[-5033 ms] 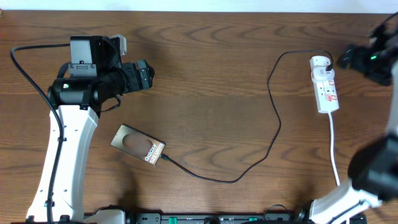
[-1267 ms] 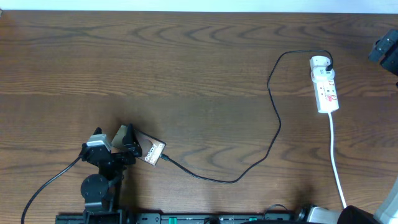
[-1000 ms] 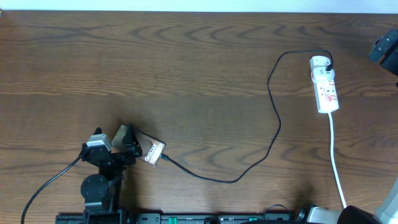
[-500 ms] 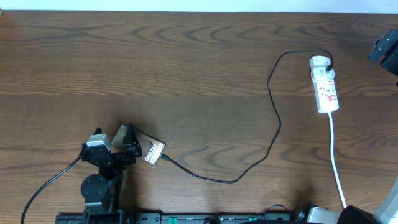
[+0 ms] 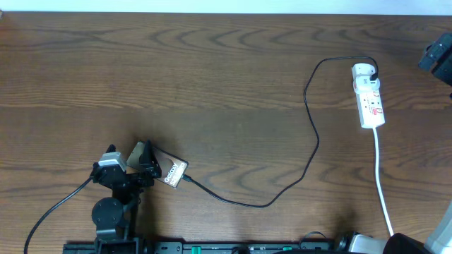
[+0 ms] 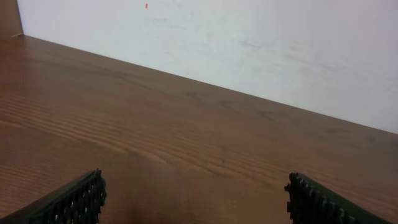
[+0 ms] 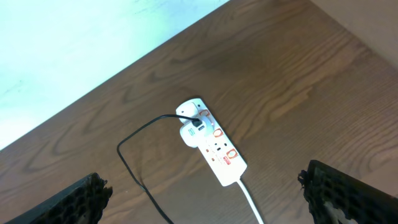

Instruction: Plug charger to phone and switch on socket

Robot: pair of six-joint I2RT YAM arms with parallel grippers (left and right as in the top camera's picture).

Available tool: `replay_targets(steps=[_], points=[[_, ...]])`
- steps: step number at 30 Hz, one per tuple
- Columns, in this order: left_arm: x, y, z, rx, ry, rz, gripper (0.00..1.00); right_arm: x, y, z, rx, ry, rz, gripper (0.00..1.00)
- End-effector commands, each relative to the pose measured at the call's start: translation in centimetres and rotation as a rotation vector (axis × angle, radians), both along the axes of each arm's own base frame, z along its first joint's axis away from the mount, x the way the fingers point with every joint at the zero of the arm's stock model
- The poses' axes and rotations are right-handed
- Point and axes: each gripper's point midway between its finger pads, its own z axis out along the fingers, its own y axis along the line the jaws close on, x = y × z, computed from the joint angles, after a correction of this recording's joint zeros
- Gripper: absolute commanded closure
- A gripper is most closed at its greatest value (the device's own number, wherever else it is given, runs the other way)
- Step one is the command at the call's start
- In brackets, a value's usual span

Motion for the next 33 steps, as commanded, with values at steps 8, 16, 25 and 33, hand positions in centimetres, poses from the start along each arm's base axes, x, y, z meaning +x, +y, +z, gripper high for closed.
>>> replay_targets(steps=[8,16,25,33], points=[[-0.1,0.0,-1.5,-0.013,0.048,0.001,0.08,-1.8,1.5,3.9,-0.096,-0.160,-0.001,0.01],[-0.1,0.0,-1.5,-0.013,0.048,0.001,0.08,-2.9,6.6,3.8,-0.237,-0.568,0.136,0.01],[-0.1,0.0,-1.5,-0.013,0.048,0.001,0.08,-8.0,9.0,-3.5,-0.316,-0.842,0.184,0.01],[-0.1,0.0,-1.5,-0.013,0.048,0.001,0.08,-10.5,9.5,-9.5,-0.337,-0.917,0.180,0.01]])
